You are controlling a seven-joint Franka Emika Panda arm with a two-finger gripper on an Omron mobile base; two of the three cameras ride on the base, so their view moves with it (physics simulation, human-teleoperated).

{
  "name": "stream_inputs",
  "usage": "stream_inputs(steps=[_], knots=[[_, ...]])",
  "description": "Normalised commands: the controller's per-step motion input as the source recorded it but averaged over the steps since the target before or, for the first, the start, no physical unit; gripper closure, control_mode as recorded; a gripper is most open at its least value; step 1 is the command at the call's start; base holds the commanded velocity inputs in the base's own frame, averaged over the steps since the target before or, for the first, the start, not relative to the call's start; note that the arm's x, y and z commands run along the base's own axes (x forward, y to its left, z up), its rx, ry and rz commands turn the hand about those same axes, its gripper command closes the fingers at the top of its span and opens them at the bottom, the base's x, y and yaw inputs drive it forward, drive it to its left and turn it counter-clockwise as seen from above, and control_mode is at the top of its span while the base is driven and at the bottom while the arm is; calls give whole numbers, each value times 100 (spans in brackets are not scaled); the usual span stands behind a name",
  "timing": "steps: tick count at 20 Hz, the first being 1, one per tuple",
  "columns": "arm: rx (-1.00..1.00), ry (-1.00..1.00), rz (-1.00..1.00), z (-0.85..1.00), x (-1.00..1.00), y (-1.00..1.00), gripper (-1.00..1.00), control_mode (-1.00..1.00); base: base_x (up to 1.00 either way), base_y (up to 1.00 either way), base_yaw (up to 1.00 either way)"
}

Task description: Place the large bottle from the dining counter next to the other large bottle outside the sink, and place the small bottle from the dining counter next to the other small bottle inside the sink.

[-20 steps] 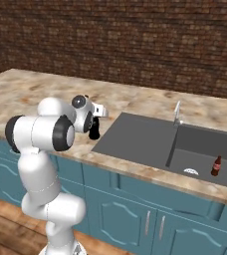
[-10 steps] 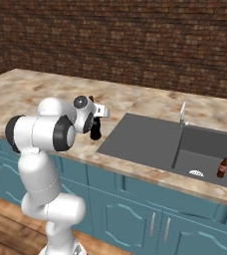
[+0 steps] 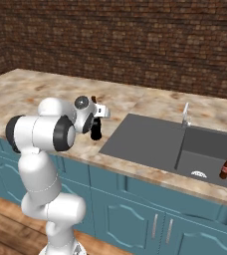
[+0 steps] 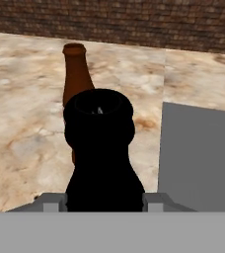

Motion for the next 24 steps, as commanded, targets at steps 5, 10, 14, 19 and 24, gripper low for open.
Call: stream_inputs(steps=[5, 10, 14, 19, 24], knots=[[0, 0, 0, 0, 0, 0, 100, 100, 3, 0, 0], [6, 0, 0, -23, 22, 0, 100, -100, 0, 0, 0], [4, 0, 0, -26, 26, 0, 100, -100, 0, 0, 0], [0, 0, 0, -33, 12, 0, 100, -100, 0, 0, 0], [0, 0, 0, -35, 12, 0, 100, -100, 0, 0, 0]])
